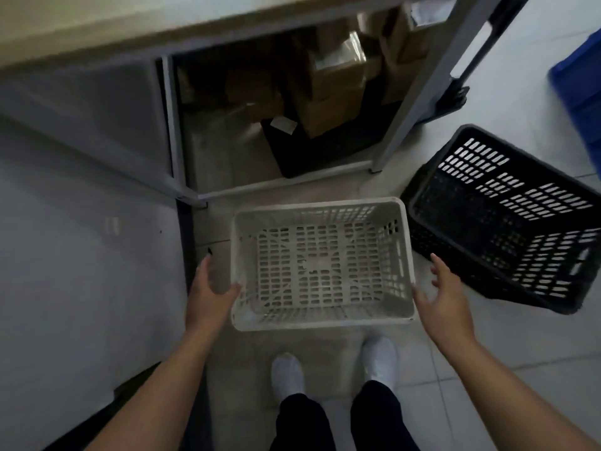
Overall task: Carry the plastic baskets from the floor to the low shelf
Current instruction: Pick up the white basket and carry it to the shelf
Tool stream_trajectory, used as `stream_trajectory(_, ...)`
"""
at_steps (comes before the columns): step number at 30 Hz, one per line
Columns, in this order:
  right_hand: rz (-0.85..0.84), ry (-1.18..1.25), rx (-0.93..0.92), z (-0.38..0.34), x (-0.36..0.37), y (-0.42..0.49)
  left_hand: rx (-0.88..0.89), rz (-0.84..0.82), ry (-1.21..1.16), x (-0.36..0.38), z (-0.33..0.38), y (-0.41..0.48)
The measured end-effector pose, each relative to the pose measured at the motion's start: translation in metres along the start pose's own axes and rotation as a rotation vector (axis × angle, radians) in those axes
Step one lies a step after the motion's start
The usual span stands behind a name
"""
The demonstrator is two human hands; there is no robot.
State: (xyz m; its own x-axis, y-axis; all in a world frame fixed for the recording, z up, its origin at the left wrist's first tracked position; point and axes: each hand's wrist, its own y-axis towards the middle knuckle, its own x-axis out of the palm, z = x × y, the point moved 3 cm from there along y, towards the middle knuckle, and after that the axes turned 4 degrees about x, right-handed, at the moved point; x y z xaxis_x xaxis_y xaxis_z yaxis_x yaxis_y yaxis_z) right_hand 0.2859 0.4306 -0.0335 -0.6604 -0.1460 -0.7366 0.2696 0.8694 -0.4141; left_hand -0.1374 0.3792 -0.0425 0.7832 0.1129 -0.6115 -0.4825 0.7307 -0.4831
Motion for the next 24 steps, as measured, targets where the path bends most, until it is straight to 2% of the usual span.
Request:
stream_trajectory(5,0.013,-0.113,0.023,0.057,0.067,0.075,-0.046,0.007,0.014,0.053,-0.059,0.068)
stream_trajectory(12,-0.077,-0.099,0.134,0.098,0.133,0.144,-0.186,0.022,-0.046,0.098,-0.102,0.134)
stream_trajectory(18,-0.081,-0.05,0.15,0.106,0.138,0.146,-0.23,0.087,-0.072,0.109,-0.11,0.136)
stream_trajectory(24,-0.103,-0.012,0.153,0.086,0.096,0.099,-0.245,0.126,-0.107,0.065,-0.088,0.084)
